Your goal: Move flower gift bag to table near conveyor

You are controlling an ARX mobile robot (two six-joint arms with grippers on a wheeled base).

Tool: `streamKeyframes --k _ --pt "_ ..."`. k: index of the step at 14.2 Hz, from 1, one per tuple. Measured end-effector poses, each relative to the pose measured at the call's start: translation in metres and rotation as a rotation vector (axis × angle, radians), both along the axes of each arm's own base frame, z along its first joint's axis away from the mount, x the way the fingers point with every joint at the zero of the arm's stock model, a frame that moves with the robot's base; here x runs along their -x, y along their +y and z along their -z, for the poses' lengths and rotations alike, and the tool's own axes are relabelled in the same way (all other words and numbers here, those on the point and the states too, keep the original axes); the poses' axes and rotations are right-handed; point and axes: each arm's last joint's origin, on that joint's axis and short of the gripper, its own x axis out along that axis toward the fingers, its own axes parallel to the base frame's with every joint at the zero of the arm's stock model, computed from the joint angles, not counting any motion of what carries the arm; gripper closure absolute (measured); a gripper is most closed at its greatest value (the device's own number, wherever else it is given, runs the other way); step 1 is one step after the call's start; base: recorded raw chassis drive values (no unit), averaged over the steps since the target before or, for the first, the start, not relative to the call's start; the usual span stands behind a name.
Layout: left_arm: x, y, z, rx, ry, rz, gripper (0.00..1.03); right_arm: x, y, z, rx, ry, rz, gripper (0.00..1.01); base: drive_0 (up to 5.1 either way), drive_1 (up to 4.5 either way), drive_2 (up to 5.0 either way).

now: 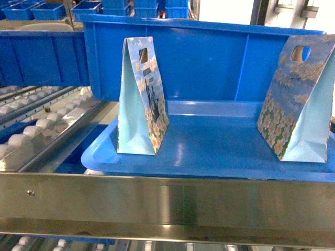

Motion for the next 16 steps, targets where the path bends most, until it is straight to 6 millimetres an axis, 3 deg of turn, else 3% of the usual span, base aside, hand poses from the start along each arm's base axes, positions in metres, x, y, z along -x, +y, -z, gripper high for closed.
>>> streamKeyframes --k 12,16 --pt "0.000 0.000 0.000 0.000 -0.003 0.000 0.05 0.000 0.000 0.000 0.000 0.000 0.000 0.03 0.0 0.00 0.0" --pt "-0.024 0.005 -0.010 0.020 -0.069 0.028 0.05 -0.013 0.009 -0.012 0.004 -0.102 -0.038 0.03 0.0 0.00 0.0"
